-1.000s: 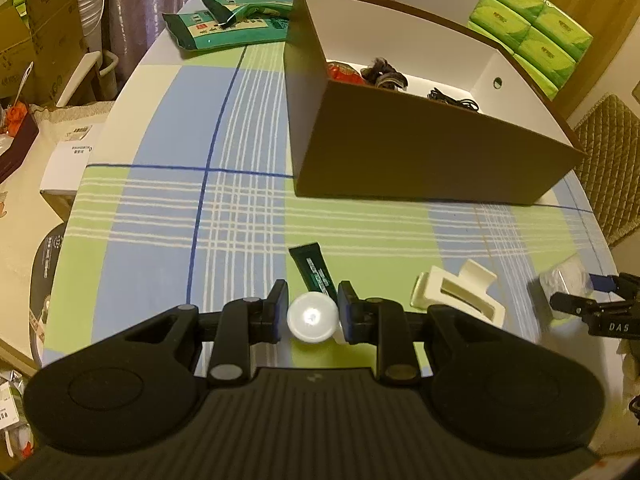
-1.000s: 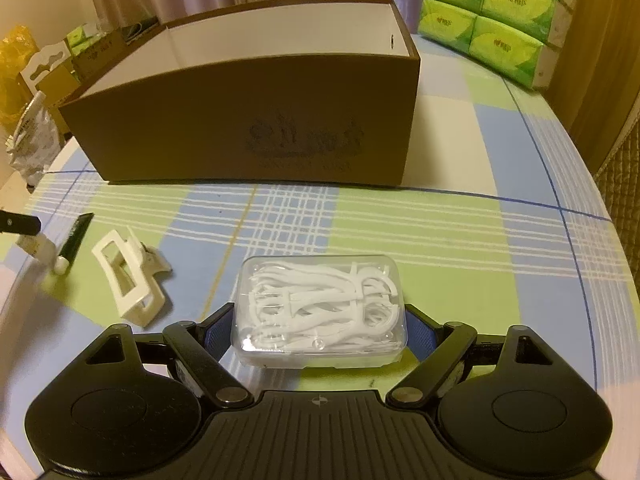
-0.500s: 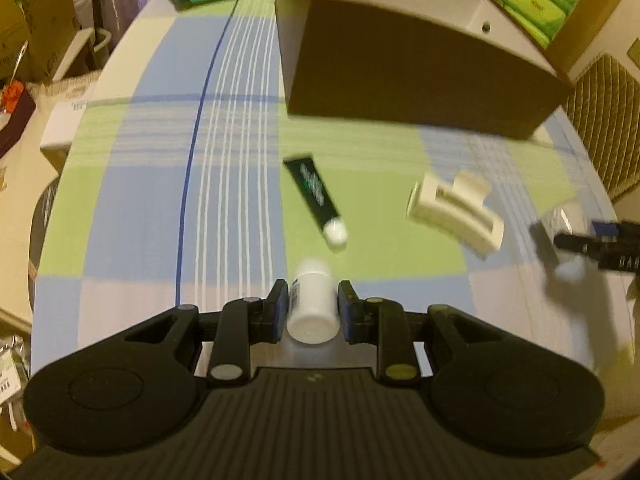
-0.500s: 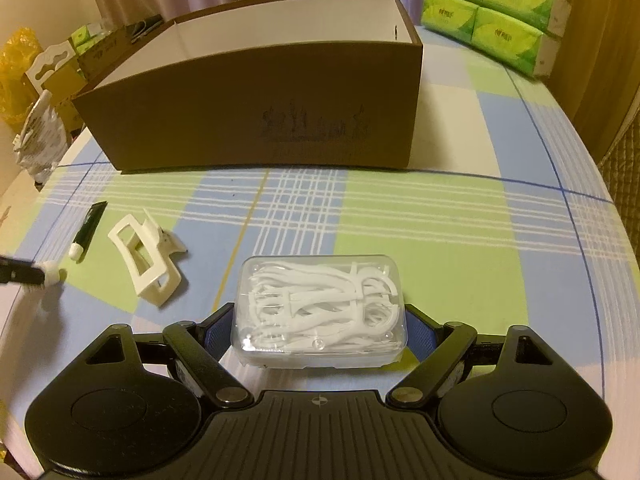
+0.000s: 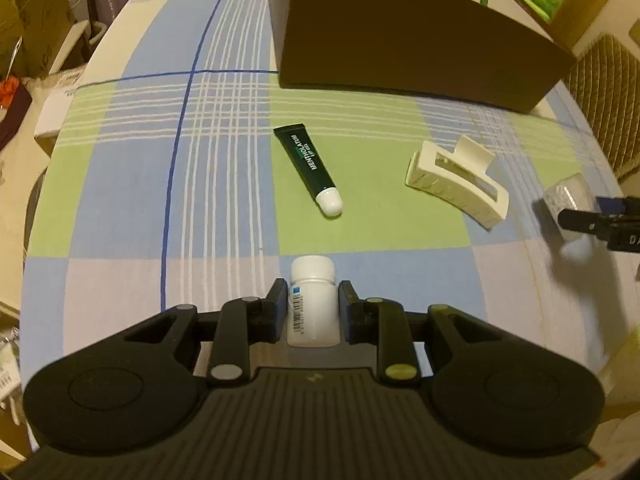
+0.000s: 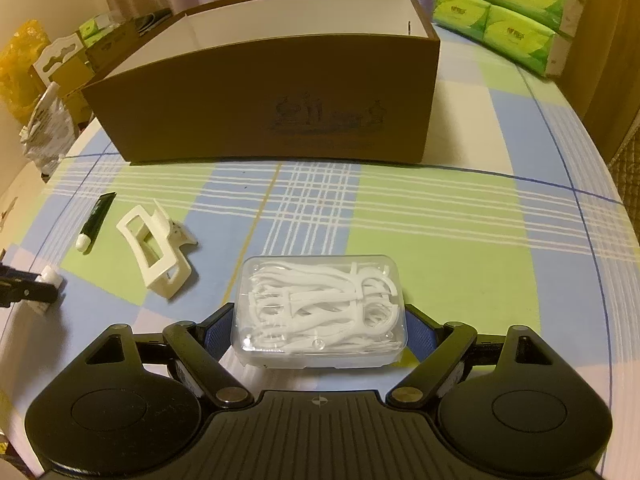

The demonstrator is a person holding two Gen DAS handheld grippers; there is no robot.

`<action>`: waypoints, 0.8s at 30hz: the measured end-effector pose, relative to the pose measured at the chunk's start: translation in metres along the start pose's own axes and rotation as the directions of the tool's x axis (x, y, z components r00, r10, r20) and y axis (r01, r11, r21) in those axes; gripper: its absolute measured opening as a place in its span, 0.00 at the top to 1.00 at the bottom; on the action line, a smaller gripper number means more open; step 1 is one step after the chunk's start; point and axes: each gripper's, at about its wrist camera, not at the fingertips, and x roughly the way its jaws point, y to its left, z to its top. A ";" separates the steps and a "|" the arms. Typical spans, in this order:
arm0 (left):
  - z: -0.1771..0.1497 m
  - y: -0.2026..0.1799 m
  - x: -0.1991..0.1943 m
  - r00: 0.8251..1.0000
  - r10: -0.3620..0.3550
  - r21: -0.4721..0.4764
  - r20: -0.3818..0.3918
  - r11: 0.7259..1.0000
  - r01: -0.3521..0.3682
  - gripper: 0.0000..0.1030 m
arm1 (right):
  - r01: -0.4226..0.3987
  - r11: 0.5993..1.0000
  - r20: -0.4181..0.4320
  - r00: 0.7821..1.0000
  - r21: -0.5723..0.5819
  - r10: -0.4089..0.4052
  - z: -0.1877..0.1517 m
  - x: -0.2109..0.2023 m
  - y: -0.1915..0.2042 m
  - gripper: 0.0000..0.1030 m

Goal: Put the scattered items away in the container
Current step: 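Carry the pill bottle and floss-pick case into the box and open both tools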

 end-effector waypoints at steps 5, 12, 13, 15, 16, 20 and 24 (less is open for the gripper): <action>-0.003 -0.004 0.001 1.000 0.012 0.018 -0.006 1.000 -0.012 0.78 | 0.000 1.000 0.006 1.000 0.009 0.000 -0.002 -0.004 -0.001 0.20; 0.001 -0.014 -0.013 0.999 -0.015 0.037 0.039 0.999 0.013 0.78 | 0.004 1.000 0.015 1.000 0.023 -0.004 -0.005 -0.011 -0.006 0.20; 0.003 -0.016 -0.015 0.999 -0.016 0.040 0.046 0.999 0.014 0.78 | 0.004 1.000 0.015 1.000 0.025 -0.004 -0.005 -0.012 -0.007 0.20; 0.008 -0.020 -0.020 0.998 -0.022 0.047 0.062 0.999 0.019 0.78 | 0.003 1.000 0.016 1.000 0.028 -0.003 -0.006 -0.013 -0.008 0.20; 0.010 -0.022 -0.021 0.997 -0.023 0.049 0.068 0.999 0.020 0.78 | 0.001 1.000 0.017 1.000 0.029 -0.002 -0.006 -0.014 -0.008 0.20; 0.019 -0.030 -0.029 0.995 -0.038 0.058 0.094 0.998 0.033 0.78 | -0.006 0.999 0.025 1.000 0.034 0.005 -0.006 -0.017 -0.008 0.20; 0.031 -0.037 -0.038 0.990 -0.058 0.064 0.129 0.997 0.050 0.78 | -0.020 0.999 0.041 0.999 0.034 0.018 -0.001 -0.021 -0.010 0.20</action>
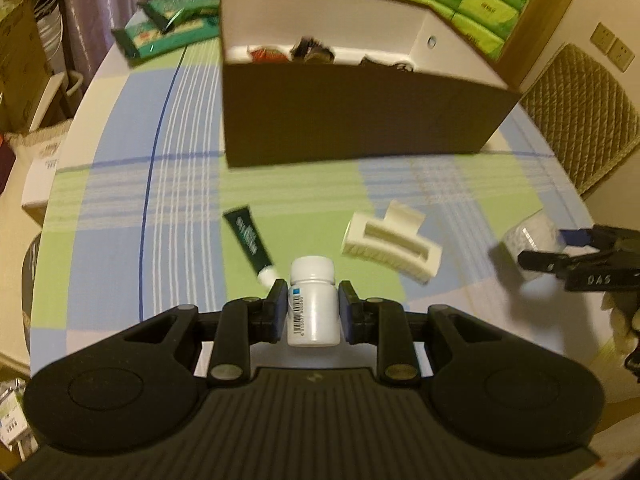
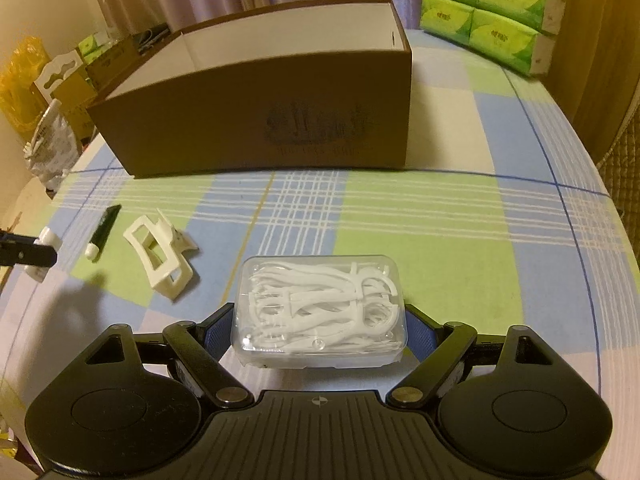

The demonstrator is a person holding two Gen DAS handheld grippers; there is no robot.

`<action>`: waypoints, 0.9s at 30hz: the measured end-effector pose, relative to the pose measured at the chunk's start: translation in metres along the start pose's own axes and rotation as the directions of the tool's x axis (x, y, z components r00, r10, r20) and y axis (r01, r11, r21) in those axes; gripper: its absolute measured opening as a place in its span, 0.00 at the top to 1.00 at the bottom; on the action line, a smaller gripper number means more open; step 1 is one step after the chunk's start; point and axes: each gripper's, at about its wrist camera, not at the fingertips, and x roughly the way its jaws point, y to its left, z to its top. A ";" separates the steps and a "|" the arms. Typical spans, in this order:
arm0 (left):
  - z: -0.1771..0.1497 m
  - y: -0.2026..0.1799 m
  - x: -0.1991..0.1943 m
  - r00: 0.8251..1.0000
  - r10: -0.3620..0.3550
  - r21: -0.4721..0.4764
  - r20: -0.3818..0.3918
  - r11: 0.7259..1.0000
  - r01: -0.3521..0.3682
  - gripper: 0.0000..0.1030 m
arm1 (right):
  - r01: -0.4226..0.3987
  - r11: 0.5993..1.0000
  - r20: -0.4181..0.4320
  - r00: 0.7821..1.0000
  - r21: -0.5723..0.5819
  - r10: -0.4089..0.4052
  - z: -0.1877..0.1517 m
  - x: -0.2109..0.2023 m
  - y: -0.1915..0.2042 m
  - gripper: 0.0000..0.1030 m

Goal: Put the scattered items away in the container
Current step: 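Carry the pill bottle and floss-pick case into the box and open both tools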

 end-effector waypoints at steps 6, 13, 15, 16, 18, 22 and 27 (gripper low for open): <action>0.027 -0.007 -0.013 0.997 -0.035 0.013 0.072 0.999 0.034 0.78 | -0.037 0.999 0.046 0.998 -0.018 0.038 0.022 -0.012 0.000 0.20; 0.066 -0.010 -0.023 0.986 -0.059 0.047 0.155 0.998 0.053 0.78 | -0.088 0.993 0.138 0.985 -0.083 0.099 0.069 -0.032 0.003 0.20; 0.079 -0.010 -0.024 0.983 -0.061 0.057 0.174 0.997 0.052 0.78 | -0.099 0.989 0.163 0.980 -0.107 0.116 0.084 -0.035 0.004 0.20; 0.084 -0.010 -0.024 0.982 -0.060 0.062 0.181 0.997 0.050 0.78 | -0.106 0.987 0.173 0.977 -0.117 0.126 0.091 -0.036 0.005 0.20; 0.096 -0.010 -0.024 0.979 -0.058 0.072 0.196 0.996 0.044 0.78 | -0.118 0.984 0.189 0.972 -0.134 0.142 0.105 -0.037 0.007 0.20; 0.119 -0.009 -0.021 0.974 -0.052 0.090 0.221 0.995 0.033 0.78 | -0.111 0.978 0.211 0.966 -0.177 0.148 0.131 -0.032 0.009 0.20; 0.149 -0.006 -0.010 0.973 -0.039 0.103 0.228 0.995 0.016 0.78 | -0.089 0.971 0.210 0.968 -0.224 0.137 0.161 -0.016 0.010 0.20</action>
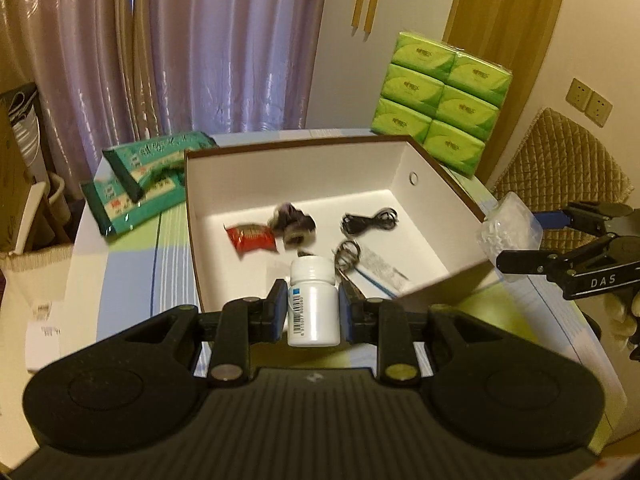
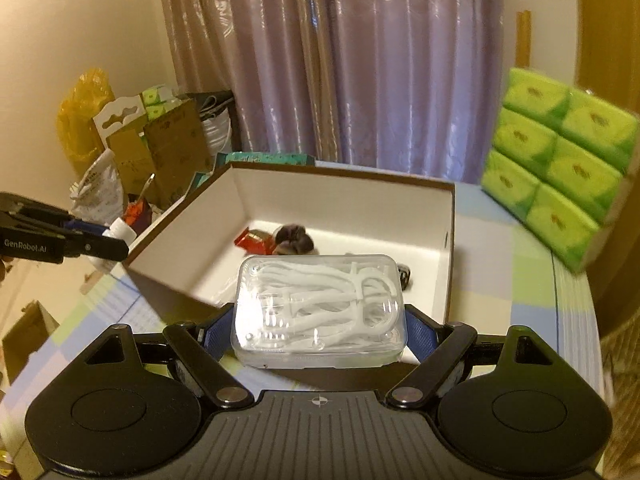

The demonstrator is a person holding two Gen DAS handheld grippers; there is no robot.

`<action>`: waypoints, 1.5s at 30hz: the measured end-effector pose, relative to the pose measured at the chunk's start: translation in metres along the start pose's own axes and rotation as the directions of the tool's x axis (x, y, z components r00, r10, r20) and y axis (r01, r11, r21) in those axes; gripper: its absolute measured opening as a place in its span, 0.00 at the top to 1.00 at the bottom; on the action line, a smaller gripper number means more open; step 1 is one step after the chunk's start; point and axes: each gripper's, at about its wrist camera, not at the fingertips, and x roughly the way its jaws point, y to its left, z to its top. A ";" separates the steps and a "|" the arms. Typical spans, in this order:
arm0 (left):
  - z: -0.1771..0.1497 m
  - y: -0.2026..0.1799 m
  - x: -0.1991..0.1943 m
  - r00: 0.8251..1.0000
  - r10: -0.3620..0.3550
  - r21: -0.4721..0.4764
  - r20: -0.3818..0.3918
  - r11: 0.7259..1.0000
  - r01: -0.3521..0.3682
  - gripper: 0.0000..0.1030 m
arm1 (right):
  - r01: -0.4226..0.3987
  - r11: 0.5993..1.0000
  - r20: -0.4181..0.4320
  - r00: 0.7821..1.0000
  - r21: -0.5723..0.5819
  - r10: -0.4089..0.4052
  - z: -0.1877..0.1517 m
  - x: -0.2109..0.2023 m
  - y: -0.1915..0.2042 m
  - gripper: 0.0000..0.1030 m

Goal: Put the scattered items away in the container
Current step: 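Carry the pill bottle and floss-pick case into the box and open both tools, then withdraw both tools from the box toward the green tube and white claw clip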

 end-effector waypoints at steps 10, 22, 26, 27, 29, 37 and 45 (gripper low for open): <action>0.042 0.008 0.063 0.997 0.025 0.039 -0.072 0.999 -0.022 0.78 | 0.032 0.999 -0.123 0.992 0.003 -0.031 0.033 0.076 -0.021 0.20; 0.055 0.020 0.143 0.971 0.072 0.066 -0.228 0.996 -0.059 0.78 | 0.117 0.992 -0.298 0.946 -0.050 -0.127 0.040 0.153 -0.039 0.20; 0.053 0.020 0.167 0.956 0.113 0.093 -0.270 0.991 -0.091 0.78 | 0.125 0.990 -0.317 0.938 -0.065 -0.140 0.042 0.163 -0.039 0.20; 0.052 0.021 0.173 0.952 0.122 0.098 -0.281 0.990 -0.097 0.78 | 0.127 0.989 -0.319 0.937 -0.073 -0.144 0.042 0.165 -0.039 0.20; 0.051 0.023 0.182 0.946 0.133 0.106 -0.297 0.989 -0.106 0.78 | 0.130 0.988 -0.322 0.935 -0.087 -0.151 0.042 0.169 -0.039 0.20; 0.044 0.023 0.204 0.925 0.181 0.169 -0.334 0.977 -0.130 0.78 | 0.133 0.983 -0.330 0.929 -0.128 -0.169 0.040 0.178 -0.037 0.20; 0.046 0.023 0.204 0.926 0.214 0.199 -0.309 0.967 -0.157 0.69 | 0.139 0.976 -0.335 0.923 -0.169 -0.190 0.040 0.185 -0.035 0.20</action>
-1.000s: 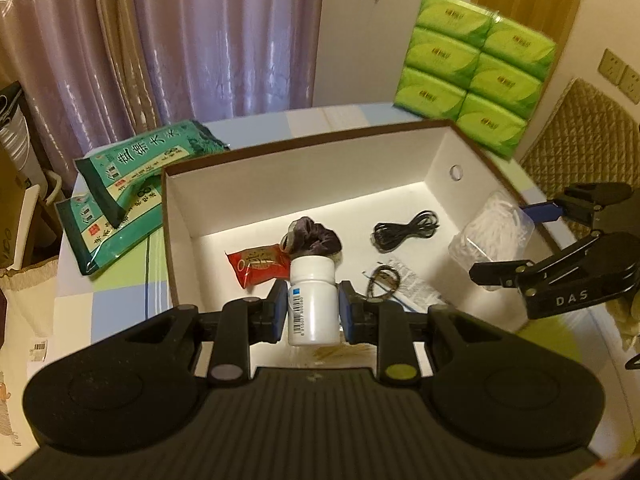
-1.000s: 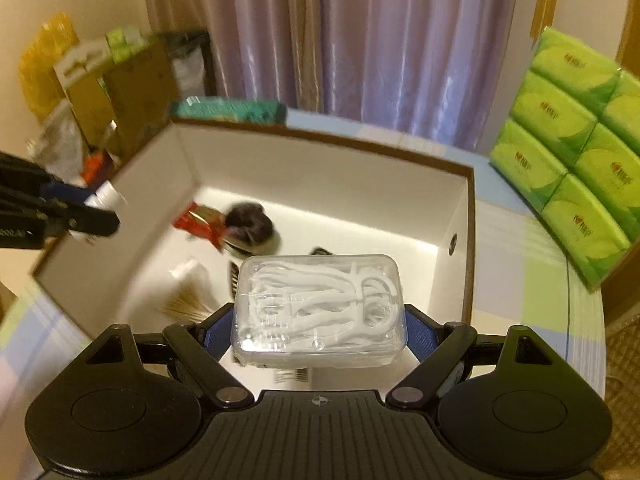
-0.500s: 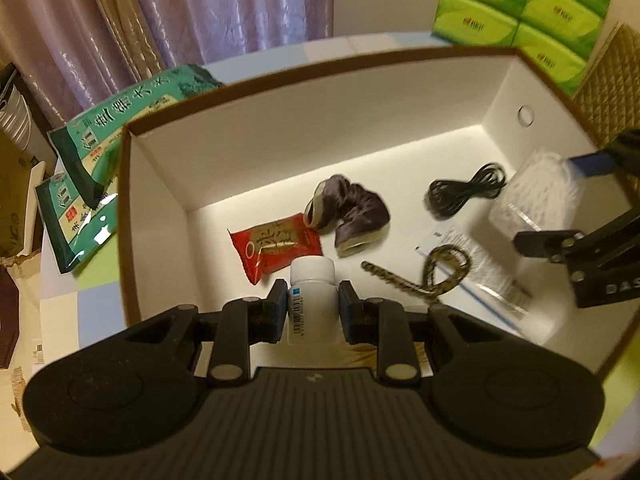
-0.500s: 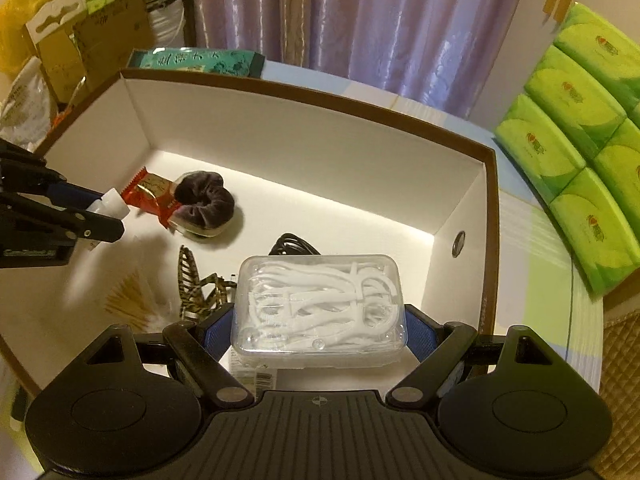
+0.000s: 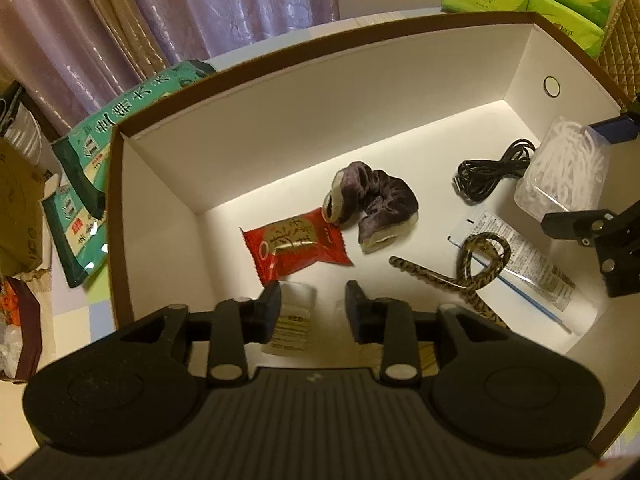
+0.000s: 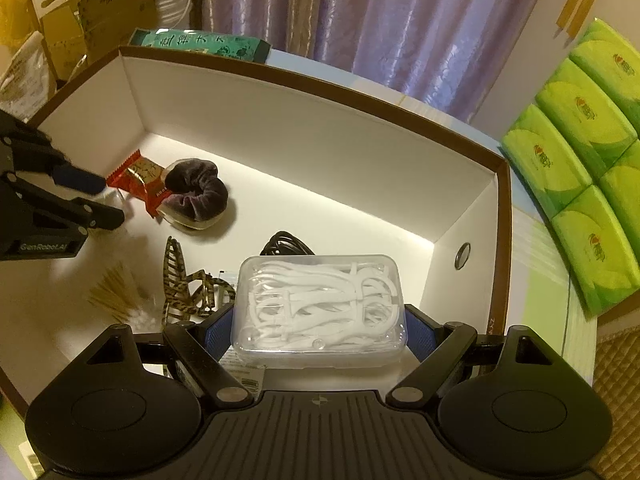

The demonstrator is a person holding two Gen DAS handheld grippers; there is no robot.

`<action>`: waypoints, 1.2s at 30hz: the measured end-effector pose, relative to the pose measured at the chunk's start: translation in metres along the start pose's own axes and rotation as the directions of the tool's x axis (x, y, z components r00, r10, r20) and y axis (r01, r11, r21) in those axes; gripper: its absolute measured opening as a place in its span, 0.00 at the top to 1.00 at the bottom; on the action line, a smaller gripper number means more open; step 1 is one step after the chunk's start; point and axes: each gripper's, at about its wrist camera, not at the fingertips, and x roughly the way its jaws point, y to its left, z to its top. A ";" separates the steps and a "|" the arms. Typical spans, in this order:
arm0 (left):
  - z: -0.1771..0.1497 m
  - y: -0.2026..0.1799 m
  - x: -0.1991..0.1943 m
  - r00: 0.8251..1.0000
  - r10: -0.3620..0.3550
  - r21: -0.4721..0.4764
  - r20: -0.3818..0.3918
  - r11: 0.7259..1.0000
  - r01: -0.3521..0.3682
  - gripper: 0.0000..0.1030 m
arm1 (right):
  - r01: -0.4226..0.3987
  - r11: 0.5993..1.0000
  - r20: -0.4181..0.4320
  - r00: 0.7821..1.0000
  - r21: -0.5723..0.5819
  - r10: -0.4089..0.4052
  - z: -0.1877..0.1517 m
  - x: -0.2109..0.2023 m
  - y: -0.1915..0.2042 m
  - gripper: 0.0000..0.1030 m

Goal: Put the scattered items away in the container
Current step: 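Withdraw both tools from the box toward the green tube and white claw clip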

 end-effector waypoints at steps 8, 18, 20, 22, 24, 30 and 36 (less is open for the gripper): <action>-0.001 0.001 -0.007 1.000 -0.016 -0.010 0.016 1.000 0.017 0.65 | 0.048 0.995 -0.009 0.999 -0.084 -0.049 -0.001 0.007 0.006 0.20; -0.005 -0.003 -0.020 0.999 -0.031 -0.010 0.036 0.999 0.032 0.48 | 0.002 0.996 -0.007 1.000 -0.086 -0.003 -0.009 -0.002 0.004 0.19; -0.005 -0.003 -0.023 0.999 -0.036 -0.012 0.038 0.999 0.037 0.44 | -0.012 0.997 -0.007 1.000 -0.071 0.011 -0.011 -0.005 0.004 0.19; -0.005 -0.005 -0.026 0.998 -0.037 -0.011 0.041 0.999 0.037 0.42 | -0.022 0.998 -0.007 1.000 -0.058 0.022 -0.013 -0.008 0.003 0.18; -0.006 -0.007 -0.029 0.998 -0.034 -0.013 0.046 0.999 0.034 0.35 | -0.034 0.998 -0.006 0.999 -0.049 0.034 -0.015 -0.011 0.003 0.17; -0.008 -0.007 -0.042 0.997 -0.034 -0.032 0.067 0.999 0.036 0.26 | -0.058 0.998 0.015 0.998 -0.011 0.058 -0.021 -0.025 0.000 0.16; -0.011 -0.008 -0.057 0.995 -0.043 -0.044 0.085 0.998 0.047 0.22 | -0.080 0.996 0.046 0.996 0.035 0.079 -0.027 -0.042 -0.003 0.14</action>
